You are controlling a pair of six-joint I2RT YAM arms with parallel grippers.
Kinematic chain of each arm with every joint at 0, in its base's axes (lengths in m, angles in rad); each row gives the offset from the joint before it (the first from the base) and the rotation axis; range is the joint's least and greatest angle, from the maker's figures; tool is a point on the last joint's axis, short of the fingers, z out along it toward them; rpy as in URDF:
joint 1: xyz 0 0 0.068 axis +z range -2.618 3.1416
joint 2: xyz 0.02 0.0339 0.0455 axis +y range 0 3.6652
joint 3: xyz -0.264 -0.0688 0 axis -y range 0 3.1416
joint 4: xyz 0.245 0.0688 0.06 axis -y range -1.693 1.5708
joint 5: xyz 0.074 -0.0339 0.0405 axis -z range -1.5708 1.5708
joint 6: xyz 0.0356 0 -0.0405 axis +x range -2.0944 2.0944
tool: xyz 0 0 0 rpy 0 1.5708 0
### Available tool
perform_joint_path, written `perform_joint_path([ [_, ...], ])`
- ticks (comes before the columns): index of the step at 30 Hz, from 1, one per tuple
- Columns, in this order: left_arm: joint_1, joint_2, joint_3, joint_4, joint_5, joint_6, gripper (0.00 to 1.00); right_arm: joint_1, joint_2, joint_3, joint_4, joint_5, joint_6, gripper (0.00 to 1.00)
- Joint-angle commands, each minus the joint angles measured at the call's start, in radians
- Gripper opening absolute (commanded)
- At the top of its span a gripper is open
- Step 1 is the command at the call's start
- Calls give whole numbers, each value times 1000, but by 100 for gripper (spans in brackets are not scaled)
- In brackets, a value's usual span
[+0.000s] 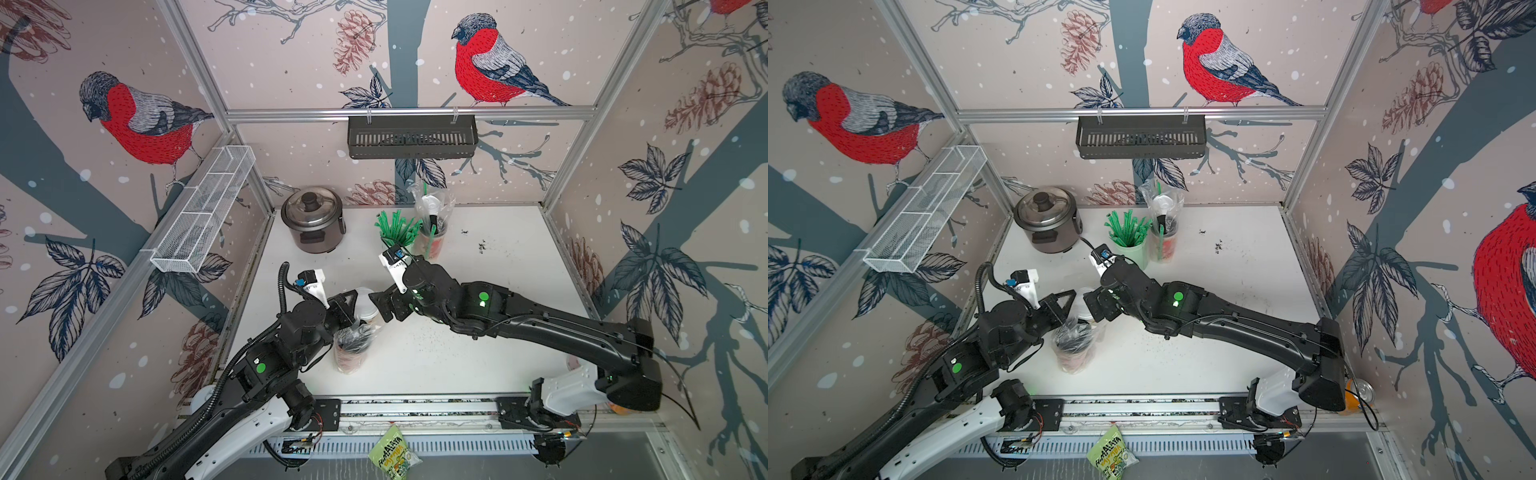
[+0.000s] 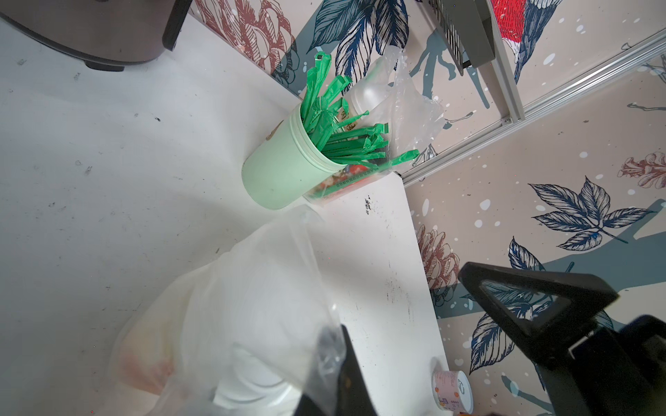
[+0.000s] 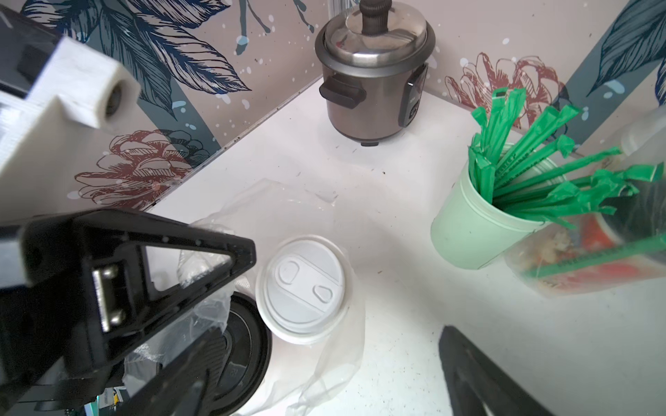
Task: Pack milk tea into plastic carrier bags
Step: Place the milk tea cup in the plastic carrier bag, then pick up the plastic carrier bag from the center of the board.
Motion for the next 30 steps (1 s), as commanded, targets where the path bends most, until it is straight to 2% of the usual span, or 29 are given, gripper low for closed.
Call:
perform_joint_path([
  [1,0,-11,-7,35,-3,-16,0,3,-2,-14,-64,-86,99,89],
  [11,0,-32,-20,45,13,-15,0,3,3,-53,-154,-242,219,89],
  [15,0,-39,-33,57,22,-18,0,-3,4,-106,-106,-304,239,90],
  [18,1,-46,-34,53,25,-23,0,-31,23,-127,-82,-375,257,83],
  [21,1,-56,-38,52,25,-26,0,-47,32,-142,-45,-393,263,73],
  [26,1,-76,-39,39,21,-29,0,-61,22,-141,7,-413,261,46],
  [30,0,-82,-39,39,26,-32,0,-70,2,-140,28,-425,263,6],
])
